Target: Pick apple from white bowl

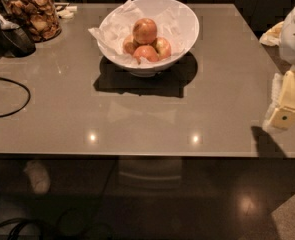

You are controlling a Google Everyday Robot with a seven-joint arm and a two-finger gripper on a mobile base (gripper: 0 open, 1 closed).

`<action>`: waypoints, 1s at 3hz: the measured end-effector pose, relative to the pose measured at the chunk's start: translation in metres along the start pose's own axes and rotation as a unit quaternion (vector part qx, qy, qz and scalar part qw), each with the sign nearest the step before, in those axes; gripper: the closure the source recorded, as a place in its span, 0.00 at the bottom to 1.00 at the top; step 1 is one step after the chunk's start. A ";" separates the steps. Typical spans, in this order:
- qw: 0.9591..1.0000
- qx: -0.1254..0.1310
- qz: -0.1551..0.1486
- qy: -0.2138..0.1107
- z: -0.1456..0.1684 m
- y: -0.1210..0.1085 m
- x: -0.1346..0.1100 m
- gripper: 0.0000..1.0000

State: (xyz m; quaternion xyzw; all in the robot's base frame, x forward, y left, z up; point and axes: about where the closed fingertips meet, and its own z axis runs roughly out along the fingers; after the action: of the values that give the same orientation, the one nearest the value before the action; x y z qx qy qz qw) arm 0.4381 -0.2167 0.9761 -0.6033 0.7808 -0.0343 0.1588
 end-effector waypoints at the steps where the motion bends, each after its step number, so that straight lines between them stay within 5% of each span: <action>1: 1.000 0.000 0.000 0.000 0.000 0.000 0.000 0.00; 3: 0.999 -0.021 -0.028 -0.002 0.007 -0.042 -0.052 0.00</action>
Offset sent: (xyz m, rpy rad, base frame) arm 0.0622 0.0414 0.0136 0.0044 0.0848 0.0549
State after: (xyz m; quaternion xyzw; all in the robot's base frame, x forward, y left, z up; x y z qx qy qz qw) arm 0.4910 -0.1778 0.9908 -0.6286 0.7635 -0.0206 0.1467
